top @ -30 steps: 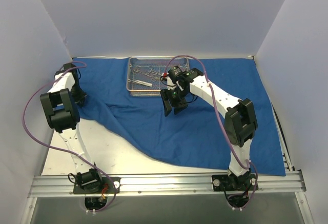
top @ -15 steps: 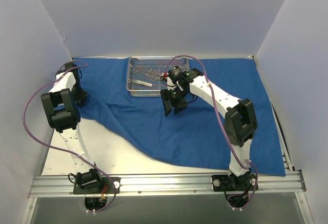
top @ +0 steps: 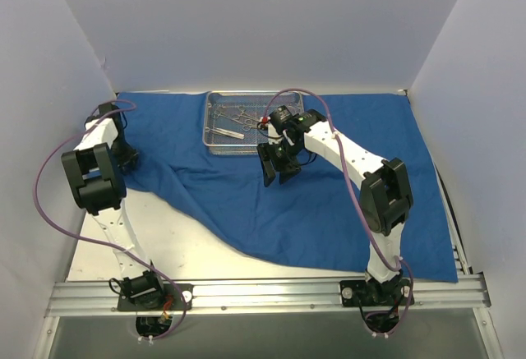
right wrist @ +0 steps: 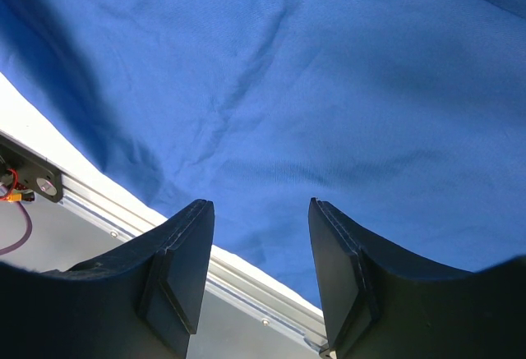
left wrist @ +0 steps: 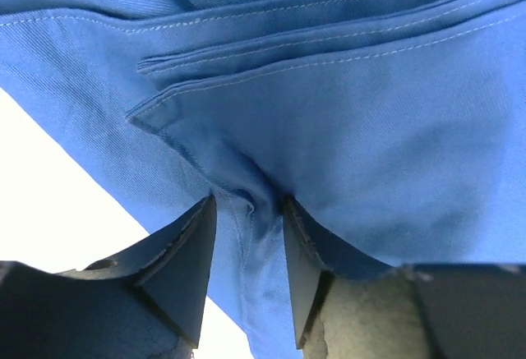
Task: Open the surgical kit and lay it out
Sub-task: Smooth out the surgical kit at the center of the board.
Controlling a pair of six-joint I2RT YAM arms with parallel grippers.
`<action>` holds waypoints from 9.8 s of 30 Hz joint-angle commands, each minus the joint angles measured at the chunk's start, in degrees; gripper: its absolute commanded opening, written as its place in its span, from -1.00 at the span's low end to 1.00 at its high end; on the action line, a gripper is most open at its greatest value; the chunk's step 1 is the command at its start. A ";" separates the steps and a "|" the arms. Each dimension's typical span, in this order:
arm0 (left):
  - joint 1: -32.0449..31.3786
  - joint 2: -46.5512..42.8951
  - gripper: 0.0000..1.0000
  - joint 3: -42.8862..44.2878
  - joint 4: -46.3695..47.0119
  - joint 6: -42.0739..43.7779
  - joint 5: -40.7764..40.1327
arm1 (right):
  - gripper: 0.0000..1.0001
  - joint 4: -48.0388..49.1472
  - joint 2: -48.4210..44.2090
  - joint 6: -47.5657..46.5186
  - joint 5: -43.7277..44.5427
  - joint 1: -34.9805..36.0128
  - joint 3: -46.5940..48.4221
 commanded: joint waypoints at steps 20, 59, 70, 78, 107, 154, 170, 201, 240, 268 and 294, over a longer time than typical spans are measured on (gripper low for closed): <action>2.20 1.99 0.01 -3.92 6.35 -1.31 5.13 | -0.01 -1.86 -0.92 0.18 0.66 -0.40 -0.27; 0.18 -11.18 -0.95 -1.81 -3.14 3.08 8.57 | -0.01 4.12 -4.17 1.67 -1.71 -0.57 -5.63; -0.34 -15.40 -0.95 -0.14 -9.29 4.40 8.39 | 0.00 9.56 -6.37 1.58 -3.55 -2.33 -9.14; -0.08 -15.77 -0.95 -0.41 -11.49 5.72 7.34 | 0.00 13.60 -7.95 2.81 -4.35 -3.21 -12.13; 0.71 -7.59 -0.85 7.76 -15.53 6.77 5.93 | 0.01 16.95 -14.54 2.99 -6.10 -9.19 -20.57; 14.95 -41.51 -0.95 -21.41 -31.53 -4.74 -1.96 | 0.01 15.28 -6.72 3.08 -12.78 -10.51 -14.42; 17.93 -48.63 -0.53 -31.43 -34.69 -9.22 -4.44 | 0.01 15.19 -6.81 3.07 -11.99 -8.57 -16.88; -2.72 -3.91 -0.95 14.08 -16.41 3.95 15.07 | -0.91 17.91 10.94 0.78 -9.18 9.35 1.84; 7.83 -3.16 -0.62 14.01 -17.99 8.97 19.38 | -1.00 14.67 3.30 2.28 3.57 10.16 -4.41; -0.34 -4.88 -0.68 10.03 -12.27 3.96 29.13 | -1.00 24.07 1.26 5.01 14.11 -30.97 -5.83; 0.01 26.86 -0.69 40.46 -18.00 4.31 29.92 | -1.00 21.26 28.42 2.99 20.27 -46.45 3.14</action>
